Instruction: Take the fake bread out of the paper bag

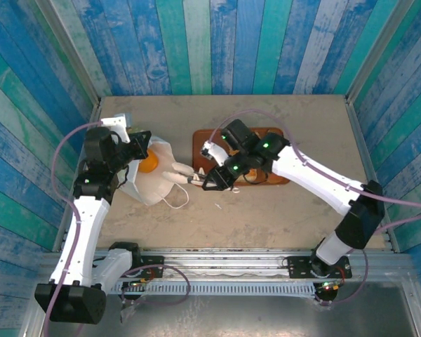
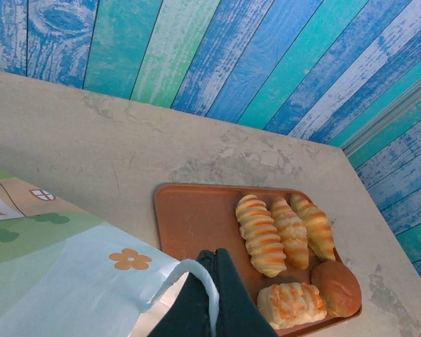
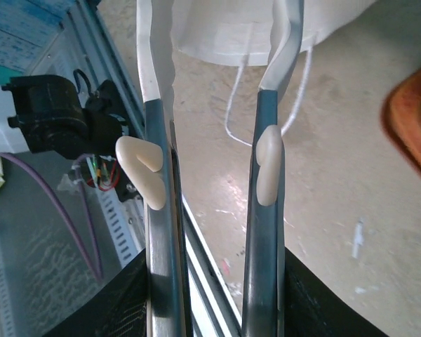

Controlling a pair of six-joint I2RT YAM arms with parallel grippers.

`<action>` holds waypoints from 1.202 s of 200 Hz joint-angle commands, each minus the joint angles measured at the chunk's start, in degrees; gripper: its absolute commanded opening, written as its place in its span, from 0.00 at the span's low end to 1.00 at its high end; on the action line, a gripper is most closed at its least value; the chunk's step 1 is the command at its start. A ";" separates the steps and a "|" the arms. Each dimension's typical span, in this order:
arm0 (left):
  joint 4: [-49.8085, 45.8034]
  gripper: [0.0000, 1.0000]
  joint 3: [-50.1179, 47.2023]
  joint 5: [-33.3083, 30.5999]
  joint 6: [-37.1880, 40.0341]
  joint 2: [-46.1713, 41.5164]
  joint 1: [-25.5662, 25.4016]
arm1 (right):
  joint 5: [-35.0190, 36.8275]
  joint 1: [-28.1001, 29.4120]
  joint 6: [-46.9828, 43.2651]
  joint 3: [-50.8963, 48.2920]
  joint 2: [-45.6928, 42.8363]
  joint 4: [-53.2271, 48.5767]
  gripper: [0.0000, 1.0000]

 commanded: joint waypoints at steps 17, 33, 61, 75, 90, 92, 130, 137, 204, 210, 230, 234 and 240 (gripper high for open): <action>2.82 0.00 0.76 1.61 -0.95 0.61 -0.09 | -1.35 2.14 6.95 3.90 6.11 5.78 0.43; 3.32 0.00 0.48 2.36 -1.32 0.77 -0.09 | -1.21 2.64 9.18 5.01 9.13 7.61 0.42; 2.34 0.00 0.85 4.32 -0.72 1.72 -0.09 | 1.02 3.34 12.81 7.01 12.79 10.35 0.42; 2.50 0.00 0.34 4.70 -0.66 1.77 -0.09 | 1.01 3.34 13.94 8.26 14.28 11.44 0.42; 2.41 0.00 0.14 4.83 -0.54 1.93 -0.09 | 2.51 3.93 14.40 10.51 15.78 11.11 0.42; 2.47 0.00 0.10 4.86 -0.49 1.94 -0.09 | 2.76 4.06 14.43 10.75 15.95 11.11 0.42; 3.00 0.00 0.81 4.36 -0.23 2.05 -0.09 | 7.94 5.49 17.09 12.29 17.40 13.08 0.42; 3.06 0.00 0.94 4.16 -0.17 2.03 -0.11 | 8.05 5.52 18.26 11.83 17.60 14.35 0.42; 3.90 0.00 0.66 3.38 -0.28 1.64 -0.09 | 10.55 6.18 26.10 11.57 20.94 21.49 0.41; 3.75 0.00 0.52 3.38 -0.23 1.51 -0.10 | 10.71 6.16 26.15 11.56 21.08 21.53 0.41; 3.08 0.00 0.47 3.38 0.14 1.16 -0.10 | 10.63 6.32 25.86 11.10 21.16 21.93 0.41; 2.95 0.00 0.55 3.30 0.24 1.15 -0.07 | 10.59 6.26 25.81 10.84 21.15 22.20 0.41; 2.81 0.00 0.56 3.23 0.26 1.08 -0.09 | 10.61 6.30 25.64 10.57 21.14 22.53 0.41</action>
